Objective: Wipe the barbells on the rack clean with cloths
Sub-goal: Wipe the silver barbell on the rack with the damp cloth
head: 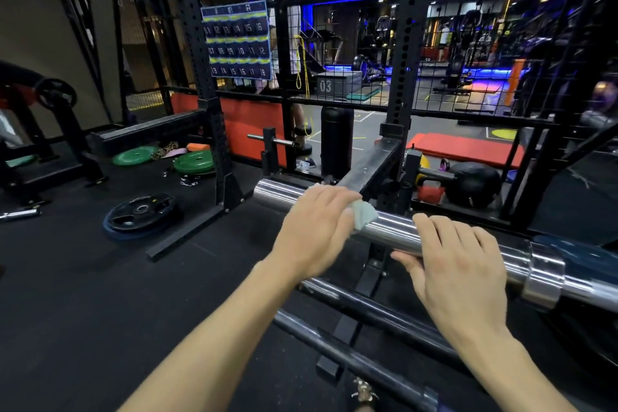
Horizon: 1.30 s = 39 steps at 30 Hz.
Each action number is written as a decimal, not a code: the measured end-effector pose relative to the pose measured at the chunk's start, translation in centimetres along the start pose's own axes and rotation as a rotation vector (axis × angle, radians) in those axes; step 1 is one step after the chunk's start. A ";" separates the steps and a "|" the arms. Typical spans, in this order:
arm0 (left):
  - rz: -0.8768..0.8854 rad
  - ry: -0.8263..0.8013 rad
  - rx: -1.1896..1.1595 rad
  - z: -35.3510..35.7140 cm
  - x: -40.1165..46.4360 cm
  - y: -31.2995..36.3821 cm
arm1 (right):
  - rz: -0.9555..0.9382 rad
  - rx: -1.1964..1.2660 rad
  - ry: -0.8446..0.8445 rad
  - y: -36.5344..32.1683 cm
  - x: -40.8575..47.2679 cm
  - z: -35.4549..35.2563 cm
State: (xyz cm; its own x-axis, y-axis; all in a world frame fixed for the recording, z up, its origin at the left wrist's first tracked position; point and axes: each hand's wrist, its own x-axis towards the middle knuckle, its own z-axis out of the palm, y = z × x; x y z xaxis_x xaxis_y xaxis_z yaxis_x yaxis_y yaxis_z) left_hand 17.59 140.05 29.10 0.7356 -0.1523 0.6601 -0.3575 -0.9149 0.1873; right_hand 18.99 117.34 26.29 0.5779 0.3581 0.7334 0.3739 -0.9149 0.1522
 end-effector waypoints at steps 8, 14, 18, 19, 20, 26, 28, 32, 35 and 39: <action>-0.395 -0.018 0.197 -3.2 1.2 -7.5 | 0.081 0.056 0.090 -1.6 -0.7 1.2; -0.043 -0.041 -0.017 1.7 -1.1 4.4 | 0.046 0.062 0.125 -1.4 -1.7 1.1; 0.144 -0.076 0.117 0.2 0.2 1.2 | -0.006 0.108 0.028 -0.6 -1.8 -0.3; 0.106 -0.071 0.166 -0.4 0.4 -1.2 | -0.029 0.125 -0.012 -0.3 -1.8 -1.0; 0.030 -0.046 0.204 -1.0 0.3 -3.5 | -0.051 0.138 -0.050 0.3 -1.7 -1.9; -0.268 0.032 0.202 -0.8 1.2 -4.8 | 0.114 -0.048 -0.303 7.1 -1.1 -6.3; -0.142 -0.018 0.226 0.8 2.2 -0.1 | 0.131 -0.049 -0.406 7.7 -0.6 -6.7; 0.055 -0.046 0.057 4.9 1.7 10.4 | 0.181 0.005 -0.484 7.5 0.1 -7.0; 0.132 -0.027 0.060 5.0 1.6 10.9 | 0.211 0.110 -0.390 8.1 -0.3 -6.5; 0.152 0.004 0.288 1.7 1.6 3.5 | 0.149 0.139 -0.203 7.8 -1.2 -5.3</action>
State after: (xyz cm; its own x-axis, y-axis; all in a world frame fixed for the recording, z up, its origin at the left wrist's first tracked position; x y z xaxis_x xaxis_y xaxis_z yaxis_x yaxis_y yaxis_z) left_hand 18.45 135.94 29.59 0.6841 -0.2941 0.6675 -0.2853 -0.9501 -0.1263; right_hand 17.33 108.75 30.10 0.7623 0.2648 0.5906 0.3620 -0.9308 -0.0500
